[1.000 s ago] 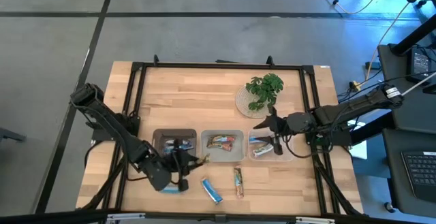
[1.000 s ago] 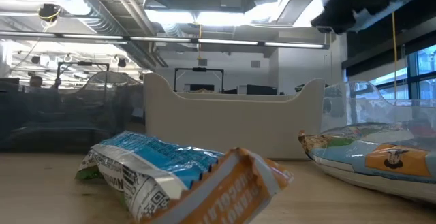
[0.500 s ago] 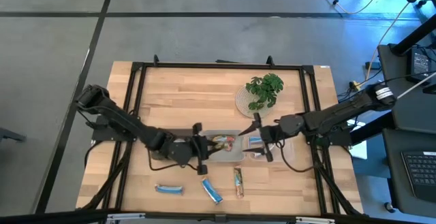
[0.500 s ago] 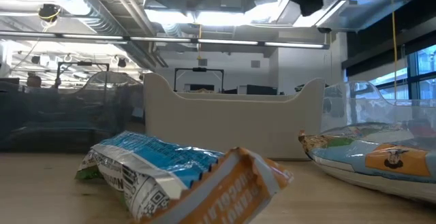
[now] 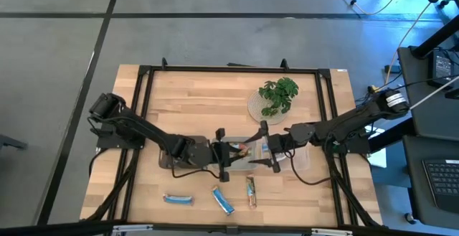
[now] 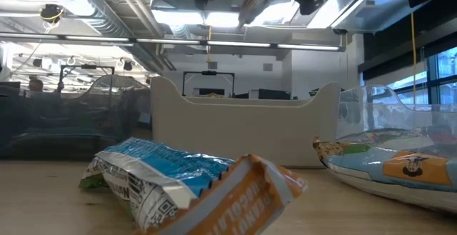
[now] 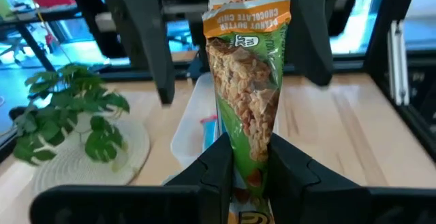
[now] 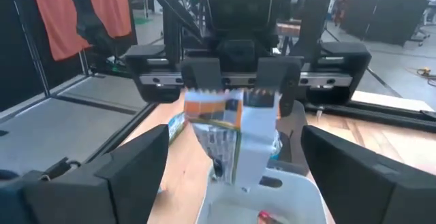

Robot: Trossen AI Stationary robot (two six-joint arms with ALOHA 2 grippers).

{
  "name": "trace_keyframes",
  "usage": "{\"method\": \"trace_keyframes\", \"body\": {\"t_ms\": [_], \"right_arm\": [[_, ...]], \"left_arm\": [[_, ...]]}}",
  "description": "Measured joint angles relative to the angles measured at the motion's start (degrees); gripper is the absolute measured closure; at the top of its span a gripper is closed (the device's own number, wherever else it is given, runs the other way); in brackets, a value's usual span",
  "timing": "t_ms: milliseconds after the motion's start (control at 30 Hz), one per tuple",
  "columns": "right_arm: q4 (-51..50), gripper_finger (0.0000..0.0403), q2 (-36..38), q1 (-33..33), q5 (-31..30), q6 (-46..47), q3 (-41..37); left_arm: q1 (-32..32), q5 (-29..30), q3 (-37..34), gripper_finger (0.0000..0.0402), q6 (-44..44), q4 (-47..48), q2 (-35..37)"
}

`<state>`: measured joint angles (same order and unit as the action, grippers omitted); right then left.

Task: Pick and place Granola Bars by type
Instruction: Put the orange granola bar into the transparent bin

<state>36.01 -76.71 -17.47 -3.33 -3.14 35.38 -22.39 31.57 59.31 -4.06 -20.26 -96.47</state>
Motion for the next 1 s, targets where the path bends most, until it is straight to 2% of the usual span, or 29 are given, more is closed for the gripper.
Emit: {"method": "trace_keyframes", "body": {"t_ms": [167, 300, 800, 1000], "right_arm": [[2.49, 0.0085, -1.76, 0.00, -0.01, 0.00, -0.02], [4.09, 0.0115, -2.58, 0.00, 0.00, 0.00, 0.14], [4.02, 0.0287, -3.08, 0.00, -0.13, -0.59, 0.46], [3.84, 0.0307, -3.10, 0.02, -0.13, -1.69, 0.46]], "left_arm": [[0.06, 0.02, 0.00, 0.0341, 1.84, -2.17, -0.21], [0.09, 0.26, 0.00, 0.0341, 1.89, -2.32, -0.21], [0.00, 0.35, 0.00, 0.0336, 1.87, -2.29, -0.21], [-0.14, 0.29, 0.00, 0.0329, 1.87, -1.52, -0.21]]}}
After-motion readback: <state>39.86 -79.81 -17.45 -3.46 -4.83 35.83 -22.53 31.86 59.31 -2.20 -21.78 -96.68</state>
